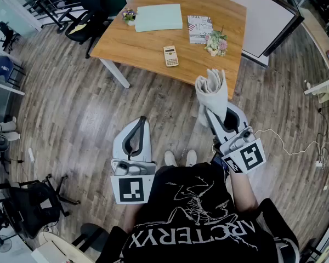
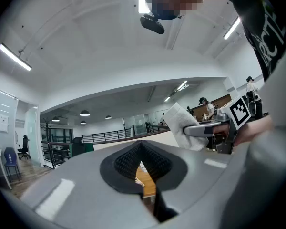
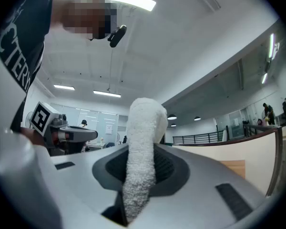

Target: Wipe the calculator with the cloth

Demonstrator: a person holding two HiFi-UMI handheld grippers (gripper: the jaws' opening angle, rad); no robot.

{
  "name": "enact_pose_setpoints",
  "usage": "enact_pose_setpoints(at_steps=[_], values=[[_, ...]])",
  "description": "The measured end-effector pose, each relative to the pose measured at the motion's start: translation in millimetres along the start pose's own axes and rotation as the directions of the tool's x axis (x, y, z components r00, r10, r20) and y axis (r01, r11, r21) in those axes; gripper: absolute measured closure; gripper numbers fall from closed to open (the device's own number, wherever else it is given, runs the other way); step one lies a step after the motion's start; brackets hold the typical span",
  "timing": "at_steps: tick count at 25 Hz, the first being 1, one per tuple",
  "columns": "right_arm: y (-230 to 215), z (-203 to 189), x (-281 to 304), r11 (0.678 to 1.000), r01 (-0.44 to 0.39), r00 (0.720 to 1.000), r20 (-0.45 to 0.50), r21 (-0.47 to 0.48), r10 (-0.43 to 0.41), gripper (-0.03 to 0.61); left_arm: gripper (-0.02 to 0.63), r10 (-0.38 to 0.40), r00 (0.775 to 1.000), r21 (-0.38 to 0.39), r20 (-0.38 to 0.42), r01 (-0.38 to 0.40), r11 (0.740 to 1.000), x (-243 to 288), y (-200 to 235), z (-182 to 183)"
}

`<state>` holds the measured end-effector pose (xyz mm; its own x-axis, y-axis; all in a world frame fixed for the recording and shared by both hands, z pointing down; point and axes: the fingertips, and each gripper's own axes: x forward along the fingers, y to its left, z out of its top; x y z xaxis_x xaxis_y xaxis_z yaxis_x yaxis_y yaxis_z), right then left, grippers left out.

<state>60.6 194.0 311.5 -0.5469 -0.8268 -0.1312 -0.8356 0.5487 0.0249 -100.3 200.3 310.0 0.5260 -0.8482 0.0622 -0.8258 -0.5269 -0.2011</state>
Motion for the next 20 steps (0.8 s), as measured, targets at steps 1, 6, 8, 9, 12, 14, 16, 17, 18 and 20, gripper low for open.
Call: enact_pose_setpoints(at_steps=[1,6,8,9,12,14,16,17,18,20], values=[[-1,1,0,1.0,-0.003,1.0,0.0,0.0,0.003,0.488,0.604,0.002,1.0,-0.002,0.003,-0.002,1.0,1,0,1],[-8,1,1,1.0,-0.013,1.0,0.002,0.002,0.013,0.488,0.604,0.008,1.0,-0.01,0.007,-0.008,1.0,8,-2,3],[-12,1,2,1.0,-0.014,1.0,0.003,0.002,0.014,0.488,0.604,0.01,1.0,-0.007,0.005,-0.01,1.0,11,-3,3],[-14,1,3,1.0,-0.015,1.0,0.006,0.005,0.015,0.488,0.604,0.011,1.0,-0.007,0.003,-0.011,1.0,14,-3,2],[-22,2,5,1.0,-0.015,1.0,0.023,0.015,0.015,0.488,0.604,0.014,1.0,-0.008,-0.001,-0.014,1.0,21,-4,2],[-28,3,7,1.0,-0.014,1.0,0.027,0.015,0.014,0.488,0.604,0.019,1.0,-0.009,0.006,-0.019,1.0,28,-3,4],[-33,2,8,1.0,-0.021,0.999,0.026,0.017,0.02,0.488,0.604,0.026,1.0,-0.008,0.008,-0.025,1.0,35,-4,5],[-36,1,8,0.999,-0.026,0.999,0.023,0.018,0.026,0.488,0.604,0.028,1.0,-0.006,0.006,-0.028,1.0,39,-6,5],[-39,0,7,0.999,-0.032,0.999,0.019,0.019,0.032,0.488,0.604,0.031,1.0,-0.005,0.006,-0.031,1.0,43,-8,5],[-45,-3,4,0.999,-0.047,0.999,0.013,0.022,0.047,0.488,0.604,0.041,0.999,-0.009,0.01,-0.041,0.999,51,-13,7]])
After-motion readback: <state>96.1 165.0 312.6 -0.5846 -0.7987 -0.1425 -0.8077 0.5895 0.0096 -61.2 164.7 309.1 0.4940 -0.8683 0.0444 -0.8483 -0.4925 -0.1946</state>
